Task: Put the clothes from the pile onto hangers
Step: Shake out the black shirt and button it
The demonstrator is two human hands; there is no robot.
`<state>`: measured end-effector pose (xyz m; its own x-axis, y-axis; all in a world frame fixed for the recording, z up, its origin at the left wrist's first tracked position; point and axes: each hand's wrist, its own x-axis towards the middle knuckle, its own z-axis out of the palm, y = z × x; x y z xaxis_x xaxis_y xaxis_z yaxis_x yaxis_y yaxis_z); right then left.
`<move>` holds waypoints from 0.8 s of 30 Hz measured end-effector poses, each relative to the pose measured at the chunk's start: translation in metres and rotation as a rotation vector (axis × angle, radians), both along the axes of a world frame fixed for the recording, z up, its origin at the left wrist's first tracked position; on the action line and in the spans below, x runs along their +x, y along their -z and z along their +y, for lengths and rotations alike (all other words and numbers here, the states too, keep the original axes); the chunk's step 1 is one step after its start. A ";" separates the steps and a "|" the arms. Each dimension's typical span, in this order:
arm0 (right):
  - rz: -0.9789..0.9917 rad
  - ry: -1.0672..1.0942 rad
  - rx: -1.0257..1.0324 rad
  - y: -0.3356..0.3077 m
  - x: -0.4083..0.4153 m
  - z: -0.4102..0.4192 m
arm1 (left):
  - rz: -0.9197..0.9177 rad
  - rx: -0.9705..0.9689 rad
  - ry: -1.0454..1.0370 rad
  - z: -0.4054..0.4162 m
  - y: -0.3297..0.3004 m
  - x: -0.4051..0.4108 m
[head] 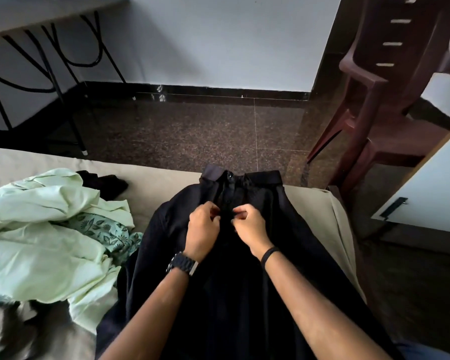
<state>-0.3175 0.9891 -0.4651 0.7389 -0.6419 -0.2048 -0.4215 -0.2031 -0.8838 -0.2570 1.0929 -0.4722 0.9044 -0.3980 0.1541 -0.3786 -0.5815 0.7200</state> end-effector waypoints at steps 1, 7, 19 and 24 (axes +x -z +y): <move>0.037 -0.023 -0.102 0.006 -0.009 0.003 | 0.035 0.015 0.011 0.005 0.008 -0.007; 0.051 -0.019 -0.325 0.027 -0.042 0.004 | 0.146 0.028 0.002 0.012 0.029 -0.030; 0.232 -0.064 -0.471 0.021 -0.028 0.020 | 0.290 -0.056 -0.144 0.009 0.030 -0.032; 0.297 -0.064 -0.421 0.015 -0.022 0.017 | 0.529 -0.291 -0.100 0.016 0.027 -0.033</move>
